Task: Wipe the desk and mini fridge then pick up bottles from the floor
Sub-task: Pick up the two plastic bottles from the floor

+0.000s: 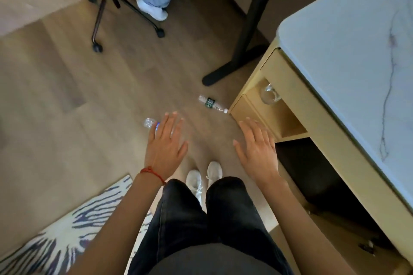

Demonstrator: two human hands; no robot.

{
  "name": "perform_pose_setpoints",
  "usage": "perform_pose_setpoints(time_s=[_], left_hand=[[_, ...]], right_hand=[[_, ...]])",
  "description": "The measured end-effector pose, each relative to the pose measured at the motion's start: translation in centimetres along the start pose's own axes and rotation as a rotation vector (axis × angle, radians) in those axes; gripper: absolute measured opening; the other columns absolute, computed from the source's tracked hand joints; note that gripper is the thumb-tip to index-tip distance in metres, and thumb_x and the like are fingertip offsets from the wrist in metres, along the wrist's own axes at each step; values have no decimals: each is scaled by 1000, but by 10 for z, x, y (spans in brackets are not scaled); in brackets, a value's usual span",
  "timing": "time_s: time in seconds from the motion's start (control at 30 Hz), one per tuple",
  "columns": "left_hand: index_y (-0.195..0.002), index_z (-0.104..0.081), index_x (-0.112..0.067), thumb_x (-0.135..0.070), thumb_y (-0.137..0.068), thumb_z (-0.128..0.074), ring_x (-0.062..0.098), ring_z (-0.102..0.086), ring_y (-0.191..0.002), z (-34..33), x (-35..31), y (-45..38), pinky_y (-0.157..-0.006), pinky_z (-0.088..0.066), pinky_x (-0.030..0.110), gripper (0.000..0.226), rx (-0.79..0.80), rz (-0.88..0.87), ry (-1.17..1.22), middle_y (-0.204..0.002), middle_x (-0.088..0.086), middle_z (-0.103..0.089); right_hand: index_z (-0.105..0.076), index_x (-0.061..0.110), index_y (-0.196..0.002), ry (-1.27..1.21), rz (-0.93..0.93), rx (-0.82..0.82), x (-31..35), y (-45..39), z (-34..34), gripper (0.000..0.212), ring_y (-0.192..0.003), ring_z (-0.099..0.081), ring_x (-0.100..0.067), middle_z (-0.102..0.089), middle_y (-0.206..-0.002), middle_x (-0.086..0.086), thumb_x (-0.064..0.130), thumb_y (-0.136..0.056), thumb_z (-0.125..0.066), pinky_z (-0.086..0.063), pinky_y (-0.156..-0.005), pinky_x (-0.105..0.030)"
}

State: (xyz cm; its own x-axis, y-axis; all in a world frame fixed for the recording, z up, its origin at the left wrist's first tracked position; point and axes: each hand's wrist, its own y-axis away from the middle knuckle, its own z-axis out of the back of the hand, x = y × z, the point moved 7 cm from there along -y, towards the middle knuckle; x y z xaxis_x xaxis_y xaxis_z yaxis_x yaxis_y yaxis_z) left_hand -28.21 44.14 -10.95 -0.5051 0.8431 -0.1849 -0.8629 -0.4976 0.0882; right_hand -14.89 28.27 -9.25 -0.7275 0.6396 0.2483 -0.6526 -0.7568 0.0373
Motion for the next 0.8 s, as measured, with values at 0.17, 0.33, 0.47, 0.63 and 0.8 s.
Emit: perform_pose_setpoints(time_s=[0.17,0.33,0.47,0.63,0.8], left_hand=[[-128,-42,-9,-35,-86,-36,36,-46,-124,7,20,-3,-101,-31,47,50,-5,143,26,-134,19,-50],[-125,-42,-9,-34,-85,-37,37,-48,-121,17,32,-20,-99,-35,48,48,-36,152,25,-133,19,-51],[-126,-39,-9,-34,-86,-35,37,-49,-121,20,48,-35,-96,-40,52,47,-15,125,45,-132,20,-51],[-127,-38,-8,-35,-86,-33,37,-48,-122,17,82,-60,-96,-41,54,49,62,1,68,-131,20,-52],[-130,-41,-6,-37,-87,-34,36,-47,-124,19,139,-97,-97,-42,54,53,148,-228,77,-133,21,-50]], right_hand=[[-49,9,-125,-7,80,41,-4,-28,-5,44,-121,-51,-34,-55,-130,-17,30,-86,-51,-38,-100,-51],[-44,10,-127,-17,145,75,-3,-51,-7,44,-124,-47,-34,-51,-132,-18,29,-89,-50,-38,-103,-51],[-42,12,-128,-17,117,96,5,-66,-12,44,-123,-47,-34,-51,-132,-17,29,-88,-52,-38,-104,-51],[-45,9,-129,18,5,75,30,-84,-22,48,-121,-48,-35,-52,-131,-17,25,-85,-57,-36,-102,-51],[-49,4,-125,23,-191,2,79,-98,-39,55,-114,-54,-39,-56,-126,-22,18,-77,-72,-40,-97,-54]])
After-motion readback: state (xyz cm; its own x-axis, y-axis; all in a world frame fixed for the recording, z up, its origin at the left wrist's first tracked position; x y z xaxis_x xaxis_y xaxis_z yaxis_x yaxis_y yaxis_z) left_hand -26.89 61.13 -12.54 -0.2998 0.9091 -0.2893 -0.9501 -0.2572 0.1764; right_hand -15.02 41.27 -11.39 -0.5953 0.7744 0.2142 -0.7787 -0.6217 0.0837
